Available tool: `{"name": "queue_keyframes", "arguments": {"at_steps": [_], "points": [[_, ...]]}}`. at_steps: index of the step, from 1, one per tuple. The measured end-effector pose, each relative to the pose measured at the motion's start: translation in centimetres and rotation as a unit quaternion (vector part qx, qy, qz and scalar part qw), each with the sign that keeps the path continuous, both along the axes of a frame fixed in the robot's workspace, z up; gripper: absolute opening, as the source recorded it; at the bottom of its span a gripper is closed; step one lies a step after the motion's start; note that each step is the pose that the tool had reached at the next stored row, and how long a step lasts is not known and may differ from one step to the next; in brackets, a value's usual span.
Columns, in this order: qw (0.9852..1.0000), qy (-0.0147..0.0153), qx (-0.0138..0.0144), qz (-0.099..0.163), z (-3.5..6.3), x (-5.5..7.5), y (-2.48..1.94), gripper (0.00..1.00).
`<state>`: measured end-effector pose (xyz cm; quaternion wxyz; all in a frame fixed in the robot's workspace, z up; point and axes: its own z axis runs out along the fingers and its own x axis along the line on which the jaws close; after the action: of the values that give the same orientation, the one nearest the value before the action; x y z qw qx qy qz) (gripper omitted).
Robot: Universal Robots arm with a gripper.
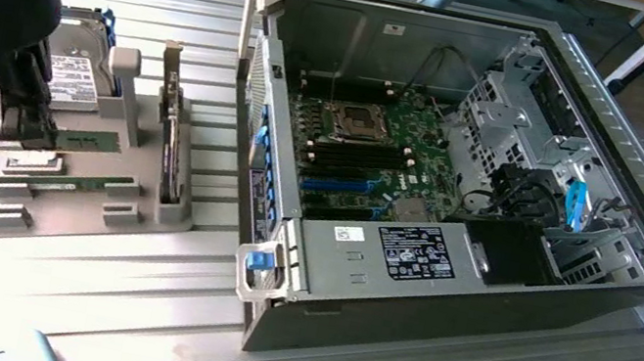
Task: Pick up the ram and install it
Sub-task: 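Pick up the ram and move it above insertion slot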
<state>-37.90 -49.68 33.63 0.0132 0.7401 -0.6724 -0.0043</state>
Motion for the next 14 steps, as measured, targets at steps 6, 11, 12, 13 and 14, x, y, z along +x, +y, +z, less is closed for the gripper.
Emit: {"name": "queue_keyframes", "arguments": {"at_steps": [6,11,12,13,14], "points": [[1.0000,0.0000,-0.0001,0.000,2.61,0.0,0.00,0.14],[1.0000,0.0000,-0.0001,0.000,4.22,0.0,0.00,0.14],[1.0000,0.0000,-0.0001,0.000,4.39,0.0,0.00,0.14],[1.0000,0.0000,-0.0001,0.000,4.48,0.0,0.00,0.14],[1.0000,0.0000,0.0000,0.000,4.51,0.0,0.00,0.14]]}}
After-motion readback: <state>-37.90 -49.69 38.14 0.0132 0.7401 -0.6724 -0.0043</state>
